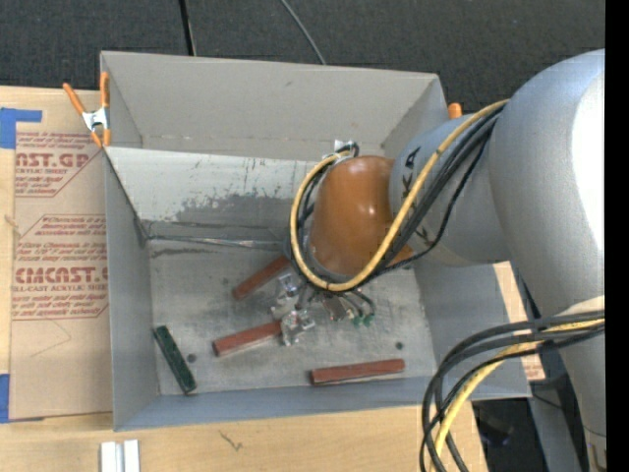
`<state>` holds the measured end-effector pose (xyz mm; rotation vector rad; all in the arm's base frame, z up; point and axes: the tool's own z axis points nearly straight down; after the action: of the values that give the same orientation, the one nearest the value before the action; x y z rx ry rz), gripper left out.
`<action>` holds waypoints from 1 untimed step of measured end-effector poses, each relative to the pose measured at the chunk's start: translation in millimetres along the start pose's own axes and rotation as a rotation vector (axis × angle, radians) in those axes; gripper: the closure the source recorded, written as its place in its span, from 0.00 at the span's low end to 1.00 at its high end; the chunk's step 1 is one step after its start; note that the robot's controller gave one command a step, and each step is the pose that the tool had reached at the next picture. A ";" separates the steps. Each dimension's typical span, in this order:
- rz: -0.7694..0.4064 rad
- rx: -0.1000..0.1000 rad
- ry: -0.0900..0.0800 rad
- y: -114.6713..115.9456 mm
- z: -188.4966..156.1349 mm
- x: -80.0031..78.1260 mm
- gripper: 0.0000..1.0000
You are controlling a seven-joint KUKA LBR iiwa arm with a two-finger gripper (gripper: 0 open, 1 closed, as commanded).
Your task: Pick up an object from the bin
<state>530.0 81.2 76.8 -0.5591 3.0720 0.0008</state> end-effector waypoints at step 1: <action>0.000 0.000 0.000 0.0 0.0 0.0 1.00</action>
Offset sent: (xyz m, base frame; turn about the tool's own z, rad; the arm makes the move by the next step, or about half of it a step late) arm -0.0064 -0.0095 0.1346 -0.0211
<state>530.0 81.2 76.8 -0.5591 3.0719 0.0007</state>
